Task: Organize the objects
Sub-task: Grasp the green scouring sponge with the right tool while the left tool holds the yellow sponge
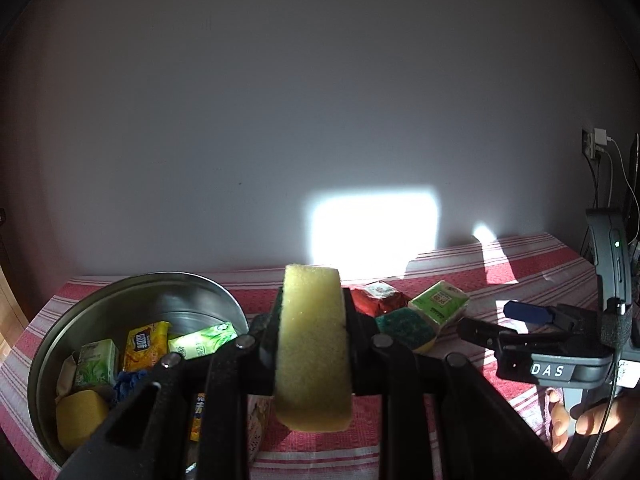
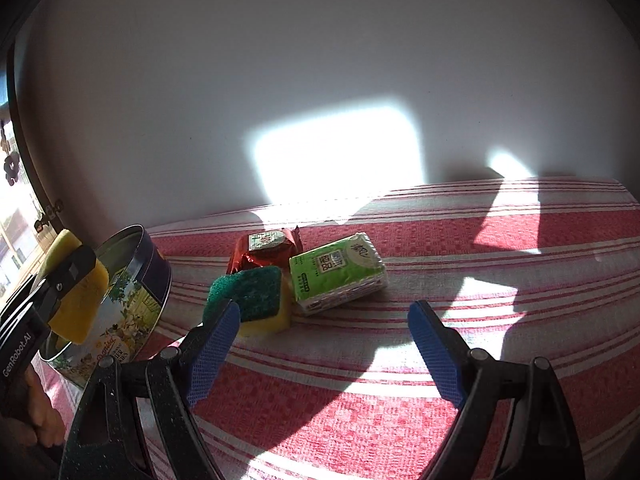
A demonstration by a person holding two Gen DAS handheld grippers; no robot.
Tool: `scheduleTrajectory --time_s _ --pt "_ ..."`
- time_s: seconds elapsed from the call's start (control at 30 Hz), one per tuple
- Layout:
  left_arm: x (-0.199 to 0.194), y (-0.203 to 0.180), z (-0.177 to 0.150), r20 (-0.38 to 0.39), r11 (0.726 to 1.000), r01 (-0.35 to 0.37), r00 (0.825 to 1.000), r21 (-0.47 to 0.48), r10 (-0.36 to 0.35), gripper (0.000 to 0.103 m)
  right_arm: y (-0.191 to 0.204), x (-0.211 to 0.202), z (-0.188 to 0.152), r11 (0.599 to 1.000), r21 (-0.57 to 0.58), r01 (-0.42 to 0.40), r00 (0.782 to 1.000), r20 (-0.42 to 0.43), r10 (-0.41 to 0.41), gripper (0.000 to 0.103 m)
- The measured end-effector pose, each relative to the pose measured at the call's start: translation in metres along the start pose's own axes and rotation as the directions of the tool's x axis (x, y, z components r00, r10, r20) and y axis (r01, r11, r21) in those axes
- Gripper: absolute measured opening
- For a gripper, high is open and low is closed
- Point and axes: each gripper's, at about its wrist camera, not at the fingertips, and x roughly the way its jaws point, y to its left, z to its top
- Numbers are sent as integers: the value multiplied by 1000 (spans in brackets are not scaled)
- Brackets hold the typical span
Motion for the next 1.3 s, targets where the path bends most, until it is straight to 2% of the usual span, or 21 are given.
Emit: scheduleTrajectory --time_s 0.1,0.27,0.57,0.6,0.63,0.7,0.77,0.87,0.93,1.07,1.3 --pt "-7 6 0 14 1000 -19 1000 8 18 22 22 10 -1 999 -34 -7 999 -35 6 88" --pt "-10 18 0 2 1000 -26 1000 -6 26 22 45 45 -2 999 -11 -32 989 -148 30 88" --pt "-2 28 -4 -33 999 -48 998 -7 47 22 74 82 5 991 -77 107 965 -232 -122 88" --pt "-2 28 -4 -35 999 -49 998 -6 49 22 75 81 5 990 -86 115 964 -232 -132 84" --pt "-3 29 -4 -33 999 -52 998 -5 52 22 74 80 4 988 -88 126 963 -227 -143 71" --pt "-5 28 -3 -27 998 -62 998 3 62 22 72 76 5 991 -72 109 968 -219 -122 71" --pt "-5 28 -3 -22 997 -73 997 12 74 22 67 67 5 995 -45 86 978 -189 -93 71" --pt "-6 33 -2 -28 996 -86 996 6 86 22 67 40 6 998 -25 57 995 -77 -59 71" --pt "-6 38 -2 -37 996 -90 995 -9 89 22 67 24 9 999 6 44 999 -5 -44 71" --pt "-8 49 0 -41 994 -106 994 -35 104 22 71 -2 12 998 56 36 993 106 -42 71" --pt "-10 72 1 -37 988 -139 990 -71 137 22 86 -33 8 994 91 52 975 209 -70 71"
